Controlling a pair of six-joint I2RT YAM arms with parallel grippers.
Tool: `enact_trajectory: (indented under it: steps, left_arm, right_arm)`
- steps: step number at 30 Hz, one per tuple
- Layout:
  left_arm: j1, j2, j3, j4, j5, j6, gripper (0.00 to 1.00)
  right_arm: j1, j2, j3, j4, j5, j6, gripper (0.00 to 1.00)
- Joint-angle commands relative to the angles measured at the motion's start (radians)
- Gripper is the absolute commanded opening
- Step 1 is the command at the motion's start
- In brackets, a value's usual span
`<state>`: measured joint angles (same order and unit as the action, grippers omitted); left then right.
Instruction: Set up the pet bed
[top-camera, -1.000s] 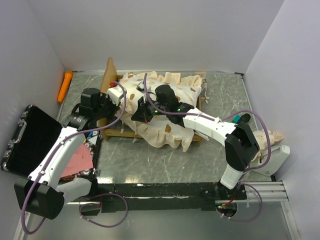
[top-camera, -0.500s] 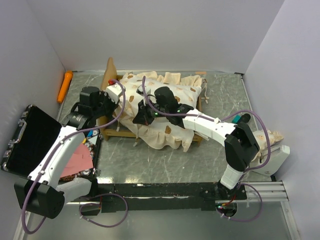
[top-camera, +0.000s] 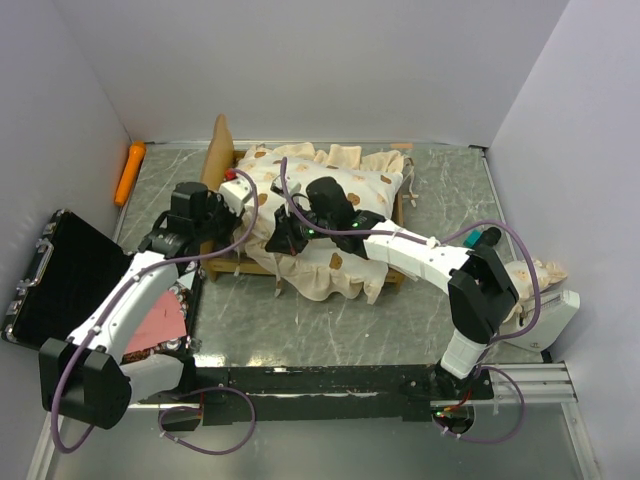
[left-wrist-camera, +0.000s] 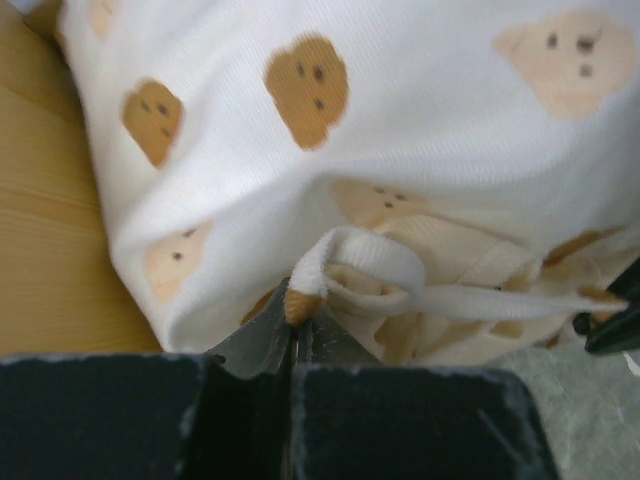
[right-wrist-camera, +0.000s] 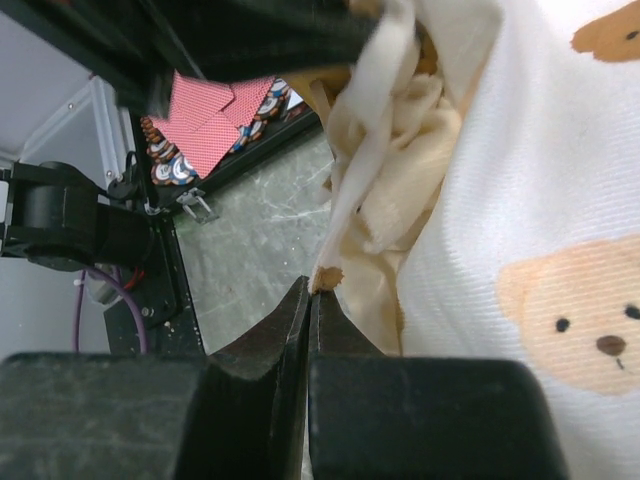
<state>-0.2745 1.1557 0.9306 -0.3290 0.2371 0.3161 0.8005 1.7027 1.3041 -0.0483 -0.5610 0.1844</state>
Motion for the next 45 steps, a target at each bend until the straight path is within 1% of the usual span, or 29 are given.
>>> enact_trajectory:
  steps: [1, 3, 5, 7, 8, 9, 10, 12, 14, 15, 16, 17, 18, 20, 21, 24, 25, 29, 32, 38, 40, 42, 44, 45]
  left_arm:
    - [0.003, -0.001, 0.089, 0.132, -0.039, -0.017, 0.01]
    - [0.003, 0.018, 0.083, 0.177, -0.047, -0.018, 0.01]
    - [0.003, 0.045, 0.085, 0.183, -0.024, -0.012, 0.01]
    - [0.003, 0.071, 0.083, 0.180, -0.013, -0.014, 0.01]
    - [0.003, 0.078, 0.074, 0.179, -0.012, -0.015, 0.01]
    - [0.003, 0.079, 0.057, 0.195, -0.019, -0.017, 0.01]
    - [0.003, 0.073, 0.025, 0.223, -0.021, -0.012, 0.01]
    - [0.003, 0.065, -0.041, 0.293, -0.003, -0.008, 0.01]
    - [0.003, 0.081, -0.072, 0.349, 0.002, -0.020, 0.01]
    - [0.003, 0.097, -0.064, 0.341, 0.002, -0.026, 0.01]
    - [0.004, 0.108, -0.052, 0.331, -0.004, -0.028, 0.01]
    - [0.003, 0.114, -0.041, 0.302, -0.007, -0.029, 0.01]
    - [0.004, 0.113, -0.036, 0.294, -0.005, -0.032, 0.01]
    - [0.005, 0.098, -0.035, 0.283, 0.005, -0.032, 0.01]
    - [0.008, 0.088, -0.032, 0.271, 0.013, -0.037, 0.01]
    - [0.006, 0.064, -0.015, 0.202, 0.050, -0.038, 0.01]
    - [0.006, 0.052, -0.016, 0.180, 0.059, -0.040, 0.01]
    - [0.011, 0.003, -0.021, 0.125, 0.099, -0.034, 0.01]
    - [0.018, -0.013, -0.007, 0.078, 0.129, -0.034, 0.01]
    - [0.044, -0.022, 0.033, 0.013, 0.205, -0.063, 0.01]
    - [0.054, -0.036, 0.036, -0.004, 0.234, -0.063, 0.01]
    - [0.063, -0.053, 0.031, -0.011, 0.251, -0.063, 0.01]
    - [0.066, -0.070, 0.027, -0.018, 0.255, -0.066, 0.01]
    - [0.067, -0.073, 0.028, -0.024, 0.260, -0.069, 0.01]
  right_arm:
    - [0.006, -0.005, 0.000, 0.015, 0.016, -0.016, 0.00]
    - [0.008, 0.008, 0.007, 0.010, 0.016, -0.026, 0.00]
    - [0.011, 0.041, 0.052, -0.034, 0.012, -0.074, 0.00]
    - [0.023, 0.098, 0.166, -0.157, 0.035, -0.164, 0.00]
    - [0.032, 0.127, 0.205, -0.213, 0.073, -0.204, 0.00]
    - [0.032, 0.141, 0.227, -0.244, 0.069, -0.226, 0.00]
    - [0.032, 0.146, 0.219, -0.246, 0.064, -0.230, 0.00]
    - [0.032, 0.127, 0.157, -0.193, 0.027, -0.232, 0.00]
    - [0.035, 0.114, 0.101, -0.162, -0.070, -0.265, 0.00]
    - [0.042, 0.107, 0.084, -0.168, -0.127, -0.299, 0.02]
    - [0.052, 0.101, 0.066, -0.180, -0.158, -0.331, 0.06]
    - [0.060, 0.092, 0.041, -0.188, -0.187, -0.362, 0.14]
    - [0.066, 0.078, 0.020, -0.189, -0.216, -0.384, 0.24]
    - [0.066, 0.031, -0.038, -0.153, -0.269, -0.404, 0.37]
    - [0.066, 0.009, -0.073, -0.125, -0.278, -0.411, 0.41]
    - [0.066, -0.086, -0.146, -0.015, -0.258, -0.425, 0.60]
    - [0.069, -0.110, -0.161, 0.042, -0.238, -0.422, 0.62]
    - [0.107, -0.166, -0.232, 0.324, -0.206, -0.483, 0.62]
    - [0.126, -0.128, -0.221, 0.447, -0.186, -0.548, 0.62]
    - [0.129, -0.002, -0.155, 0.533, -0.031, -0.595, 0.61]
    - [0.126, 0.012, -0.166, 0.589, 0.033, -0.573, 0.61]
    - [0.099, 0.018, -0.175, 0.646, 0.035, -0.516, 0.60]
    - [0.085, 0.029, -0.161, 0.653, 0.023, -0.467, 0.57]
    - [0.086, 0.037, -0.149, 0.637, 0.029, -0.462, 0.56]
